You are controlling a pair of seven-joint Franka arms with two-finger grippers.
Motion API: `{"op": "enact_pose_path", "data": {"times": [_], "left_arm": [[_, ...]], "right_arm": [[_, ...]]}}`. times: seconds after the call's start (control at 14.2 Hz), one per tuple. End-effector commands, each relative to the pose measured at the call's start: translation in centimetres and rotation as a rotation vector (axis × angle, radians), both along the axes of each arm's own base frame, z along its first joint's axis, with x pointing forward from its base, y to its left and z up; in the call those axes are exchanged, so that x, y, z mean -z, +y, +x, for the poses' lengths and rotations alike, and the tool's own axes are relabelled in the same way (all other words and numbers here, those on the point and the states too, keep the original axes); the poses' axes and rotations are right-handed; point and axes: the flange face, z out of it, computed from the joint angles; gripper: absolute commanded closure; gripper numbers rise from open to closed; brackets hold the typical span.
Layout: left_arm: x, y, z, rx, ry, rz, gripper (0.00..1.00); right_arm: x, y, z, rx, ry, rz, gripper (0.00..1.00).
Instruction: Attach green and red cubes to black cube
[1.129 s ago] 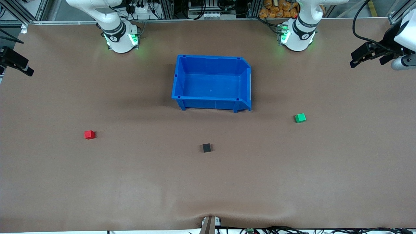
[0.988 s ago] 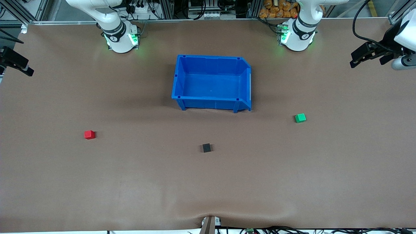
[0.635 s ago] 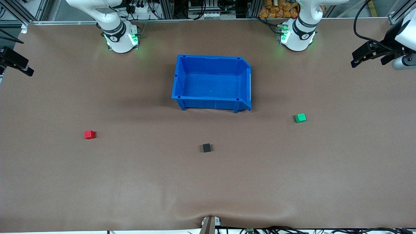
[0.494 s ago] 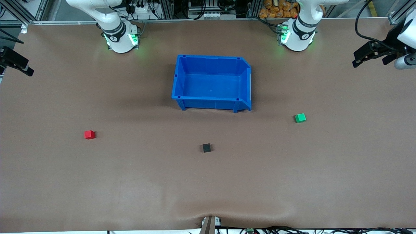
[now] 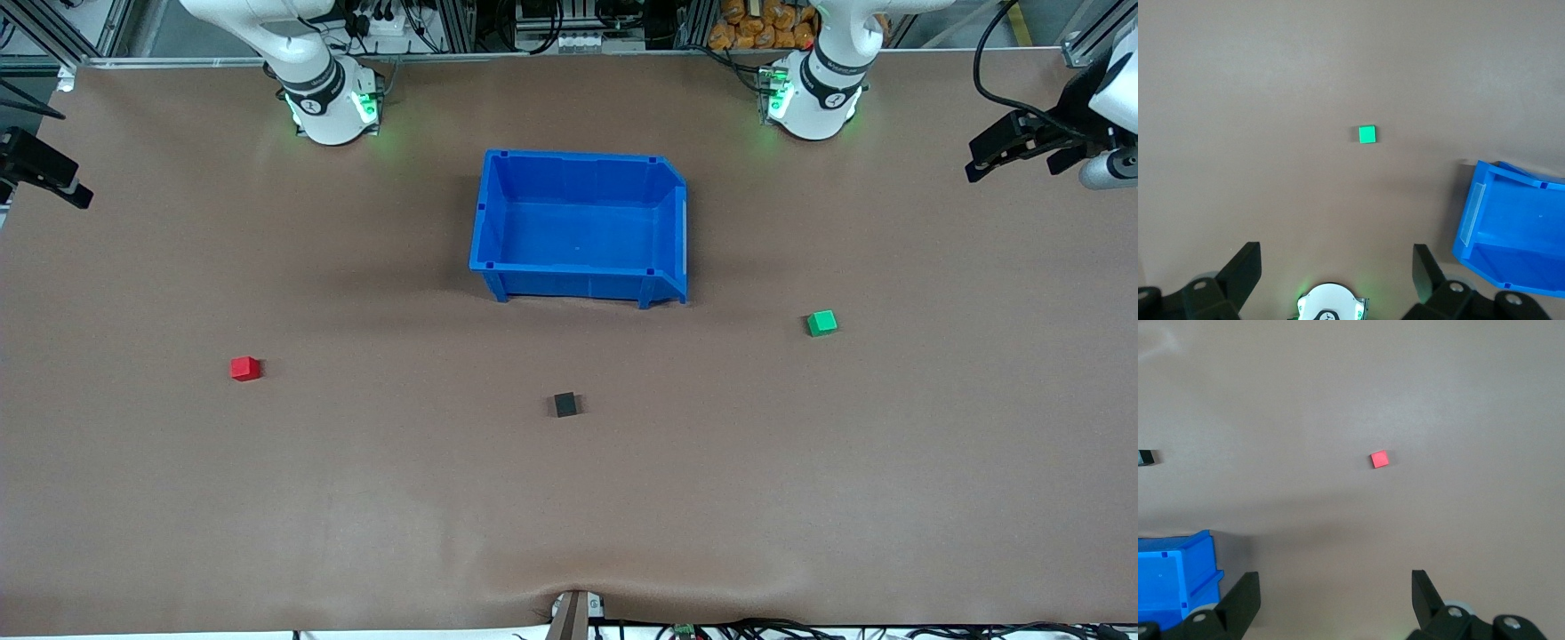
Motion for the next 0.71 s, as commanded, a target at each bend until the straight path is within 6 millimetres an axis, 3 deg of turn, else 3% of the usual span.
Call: {"op": "enact_pose_path", "data": {"times": [0.0,0.28,0.64], "left_arm": [[-0.25,0.32,0.22,0.016,0.011,0.016,0.00],[-0.04,0.40,0.22,0.014,0.015,0.016,0.00],[0.11,0.49,0.28,0.012,0.018,0.017,0.00]], "right_arm": [[0.09,-0.12,0.09,0.018,0.005,-0.014,0.00],[-0.08,0.51,0.16,0.008,-0.001,-0.008,0.00],[0.18,-0.22,0.12,0.022,0.008,-0.009,0.00]]}}
